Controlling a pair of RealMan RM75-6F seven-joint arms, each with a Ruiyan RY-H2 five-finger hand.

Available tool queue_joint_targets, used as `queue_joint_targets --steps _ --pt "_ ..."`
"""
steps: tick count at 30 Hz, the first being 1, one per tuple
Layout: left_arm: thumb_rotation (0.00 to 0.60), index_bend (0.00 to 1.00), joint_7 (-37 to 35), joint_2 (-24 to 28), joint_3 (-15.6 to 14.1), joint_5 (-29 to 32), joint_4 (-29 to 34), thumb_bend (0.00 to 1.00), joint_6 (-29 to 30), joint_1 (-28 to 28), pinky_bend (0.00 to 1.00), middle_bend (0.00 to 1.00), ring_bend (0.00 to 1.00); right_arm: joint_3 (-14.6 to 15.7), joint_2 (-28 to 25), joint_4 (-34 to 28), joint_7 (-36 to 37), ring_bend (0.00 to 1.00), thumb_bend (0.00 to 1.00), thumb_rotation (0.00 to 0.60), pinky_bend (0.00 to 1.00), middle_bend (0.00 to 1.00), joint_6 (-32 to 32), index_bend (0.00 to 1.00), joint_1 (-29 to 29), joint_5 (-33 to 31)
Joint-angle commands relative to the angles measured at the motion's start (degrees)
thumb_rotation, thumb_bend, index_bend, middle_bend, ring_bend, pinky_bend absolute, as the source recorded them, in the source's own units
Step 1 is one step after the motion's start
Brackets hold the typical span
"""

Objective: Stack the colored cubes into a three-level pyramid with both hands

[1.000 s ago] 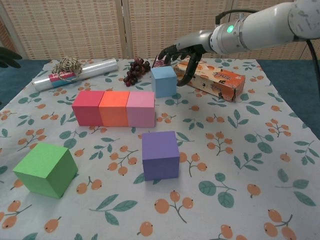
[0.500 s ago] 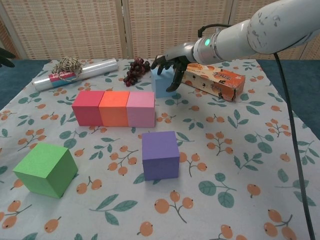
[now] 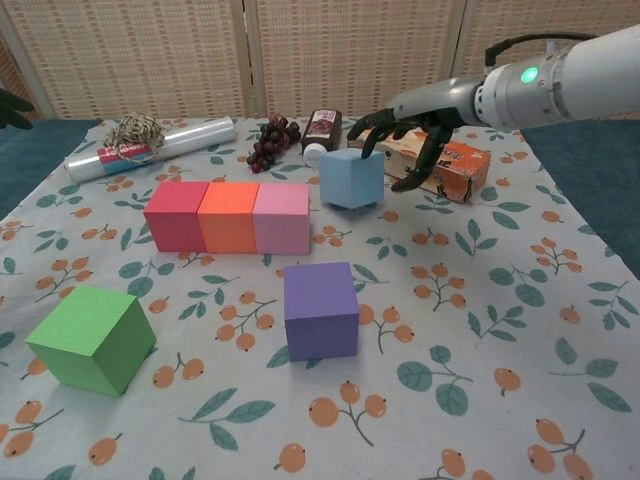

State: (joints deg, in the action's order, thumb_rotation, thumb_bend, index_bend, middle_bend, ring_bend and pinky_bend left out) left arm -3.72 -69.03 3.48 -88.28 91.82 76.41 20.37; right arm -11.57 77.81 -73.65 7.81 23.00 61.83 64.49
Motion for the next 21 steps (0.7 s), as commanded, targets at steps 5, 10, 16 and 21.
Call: queue_joint_targets --steps 5,10,16,21 --pt "0.6 0.13 0.57 0.13 -0.14 -0.26 0.86 0.31 0.04 -0.04 0.27 0.18 0.15 1.05 -5.74 -7.41 -6.23 0.0 0.2 0.6 0.0 0.13 8.45 0.0 -3.55 -3.26" --pt "0.6 0.13 0.56 0.48 -0.24 0.02 1.23 0.31 0.06 -0.33 0.27 0.18 0.15 0.78 0.16 -0.06 -8.36 0.0 0.02 0.6 0.0 0.1 6.38 0.0 -0.15 -4.05" --pt "0.6 0.13 -0.12 0.68 -0.17 1.12 0.93 0.31 -0.17 -0.73 0.27 0.17 0.15 1.24 8.34 11.57 -10.81 0.0 0.01 0.6 0.0 0.06 2.07 0.0 4.75 -3.3" --pt "0.6 0.13 -0.77 0.6 -0.14 1.79 0.22 0.31 -0.79 -0.77 0.27 0.18 0.15 1.29 15.43 22.71 -9.09 0.0 0.01 0.6 0.0 0.06 -3.31 0.0 8.26 -0.83"
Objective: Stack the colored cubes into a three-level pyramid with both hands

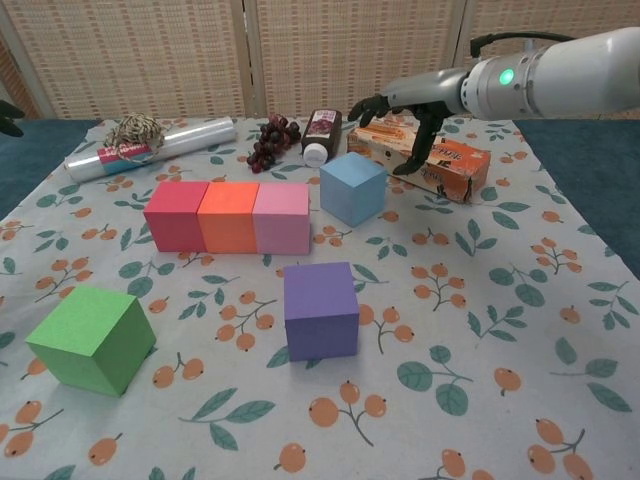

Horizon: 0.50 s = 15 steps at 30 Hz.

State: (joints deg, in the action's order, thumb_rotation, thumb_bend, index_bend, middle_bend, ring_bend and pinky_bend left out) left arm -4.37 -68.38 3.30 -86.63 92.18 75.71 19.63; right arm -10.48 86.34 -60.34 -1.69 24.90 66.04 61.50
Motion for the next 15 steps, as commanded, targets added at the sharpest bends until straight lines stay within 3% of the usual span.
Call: queue_joint_targets --steps 1,10,13,15 --pt "0.6 0.13 -0.2 -0.09 0.1 0.26 -0.26 0.31 -0.14 -0.03 0.27 0.18 0.15 0.14 7.93 10.99 0.87 0.0 0.01 0.6 0.0 0.06 -5.85 0.0 4.5 2.69" --pt "0.6 0.13 -1.12 -0.62 0.71 1.08 -1.51 0.31 -0.9 0.32 0.27 0.18 0.15 -0.06 16.34 23.46 6.52 0.0 0.01 0.6 0.0 0.06 -10.21 0.01 7.63 9.06" --pt "0.6 0.13 -1.44 -0.75 0.95 1.0 -2.03 0.31 -0.59 0.33 0.27 0.18 0.15 0.18 17.81 26.23 7.97 0.0 0.03 0.6 0.0 0.14 -9.72 0.16 7.73 11.03" --pt "0.6 0.13 -1.66 -0.95 1.05 0.79 -2.76 0.31 -0.45 0.41 0.27 0.18 0.15 0.39 18.03 27.45 8.82 0.0 0.08 0.6 0.0 0.23 -8.37 0.33 7.26 12.22"
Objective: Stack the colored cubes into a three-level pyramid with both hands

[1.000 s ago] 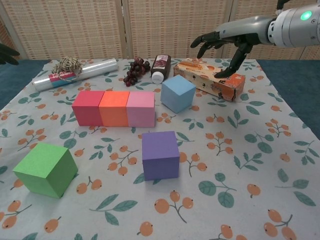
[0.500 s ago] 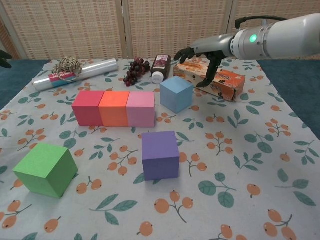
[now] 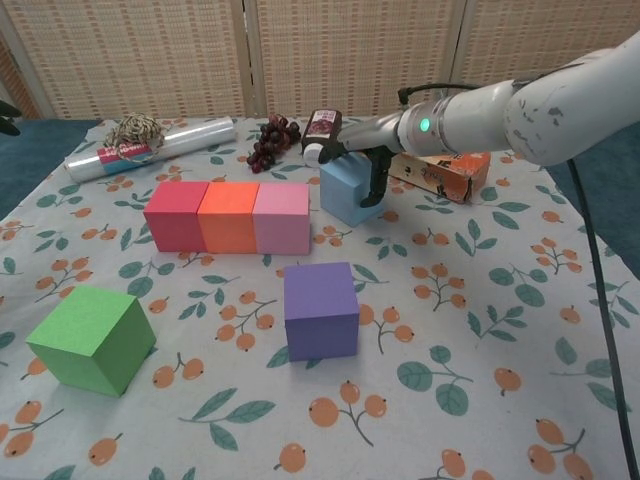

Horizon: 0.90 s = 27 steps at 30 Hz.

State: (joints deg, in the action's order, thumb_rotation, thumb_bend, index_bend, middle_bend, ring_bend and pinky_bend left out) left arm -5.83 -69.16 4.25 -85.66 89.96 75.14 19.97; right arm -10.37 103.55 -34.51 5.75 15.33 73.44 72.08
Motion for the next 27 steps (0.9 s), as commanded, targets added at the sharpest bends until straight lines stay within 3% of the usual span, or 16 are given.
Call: queue_joint_targets --steps 1,5,10,15,21,23,25,27 --pt "0.6 0.14 -0.4 -0.28 0.13 -0.32 -0.98 0.31 0.1 0.16 0.27 0.18 0.15 0.3 0.58 1.66 1.84 0.0 0.09 0.6 0.0 0.25 1.84 0.36 -0.43 2.02" --pt "0.6 0.16 -0.86 -0.55 -0.53 -2.03 -3.98 0.31 -0.26 0.69 0.27 0.19 0.16 0.21 -3.32 -2.59 3.83 0.0 0.11 0.6 0.0 0.28 5.63 0.41 -2.77 3.27" --pt "0.6 0.17 0.09 -0.02 -1.6 -4.17 -6.38 0.31 -0.14 0.95 0.26 0.21 0.17 0.77 -13.97 -16.79 2.29 0.0 0.12 0.6 0.0 0.28 9.77 0.38 -7.53 2.69" --pt "0.6 0.17 0.66 0.87 -2.99 -6.18 -6.33 0.31 0.2 0.78 0.26 0.21 0.17 3.11 -24.66 -32.1 -4.18 0.0 0.12 0.6 0.0 0.28 10.12 0.3 -12.1 -3.41" --pt "0.6 0.17 -0.16 1.15 -3.81 -6.8 -5.4 0.31 0.28 0.51 0.26 0.21 0.17 6.86 -26.58 -37.22 -12.59 0.0 0.12 0.6 0.0 0.28 12.92 0.24 -14.6 -11.22" --pt "0.6 0.17 -0.01 1.2 -4.05 -7.14 -5.26 0.31 0.53 0.37 0.26 0.21 0.17 7.71 -26.26 -37.42 -14.42 0.0 0.12 0.6 0.0 0.27 13.59 0.15 -14.93 -12.98" --pt "0.6 0.17 -0.16 1.18 -4.36 -7.36 -5.35 0.31 0.4 0.34 0.26 0.21 0.17 8.61 -25.82 -37.67 -16.17 0.0 0.12 0.6 0.0 0.19 14.47 0.04 -15.35 -14.02" --pt "0.6 0.17 -0.51 1.23 -4.78 -7.47 -5.56 0.31 -0.32 0.49 0.25 0.21 0.17 9.0 -26.09 -38.74 -16.83 0.0 0.11 0.6 0.0 0.04 15.45 0.0 -15.98 -14.28"
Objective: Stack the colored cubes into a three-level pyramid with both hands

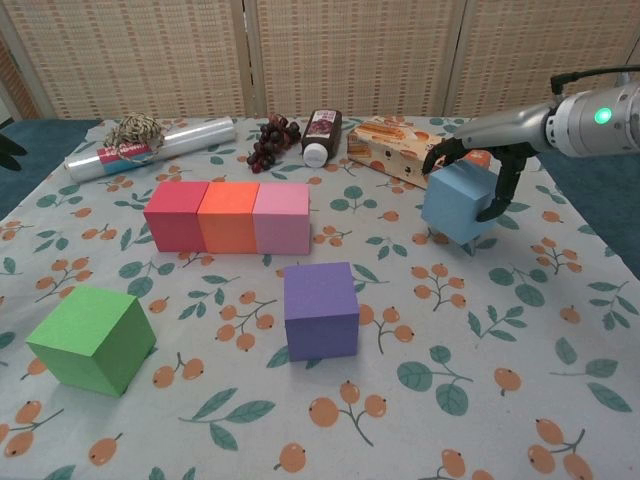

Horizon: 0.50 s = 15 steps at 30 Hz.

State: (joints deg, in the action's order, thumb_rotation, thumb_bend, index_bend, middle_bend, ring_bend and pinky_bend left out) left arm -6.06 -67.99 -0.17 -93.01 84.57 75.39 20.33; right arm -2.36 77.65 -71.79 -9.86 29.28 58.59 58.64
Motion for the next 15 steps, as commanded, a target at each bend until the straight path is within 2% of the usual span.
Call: queue_joint_targets --steps 1,5,8,15 --pt "0.6 0.17 -0.44 0.15 -0.62 -0.32 -0.23 0.31 -0.94 0.24 0.25 0.2 0.16 0.89 -0.63 -2.34 -1.19 0.0 0.11 0.6 0.0 0.02 2.33 0.0 -1.51 -0.65" --pt "0.6 0.14 -1.62 1.21 -2.24 -2.1 0.16 0.32 -2.22 0.73 0.21 0.18 0.14 -0.4 -4.6 -8.01 0.49 0.0 0.06 0.6 0.0 0.0 8.08 0.0 -4.29 1.81" --pt "0.6 0.11 -2.71 2.31 -3.88 -4.49 0.9 0.32 -3.32 1.48 0.18 0.14 0.11 -1.44 -9.43 -13.36 3.08 0.0 0.06 0.6 0.0 0.0 12.06 0.0 -7.07 3.4" --pt "0.6 0.06 -0.62 1.65 -6.33 -8.57 2.97 0.32 -5.47 2.89 0.15 0.11 0.09 -1.35 -16.8 -20.82 6.21 0.0 0.06 0.6 0.0 0.0 20.17 0.0 -13.63 7.29"
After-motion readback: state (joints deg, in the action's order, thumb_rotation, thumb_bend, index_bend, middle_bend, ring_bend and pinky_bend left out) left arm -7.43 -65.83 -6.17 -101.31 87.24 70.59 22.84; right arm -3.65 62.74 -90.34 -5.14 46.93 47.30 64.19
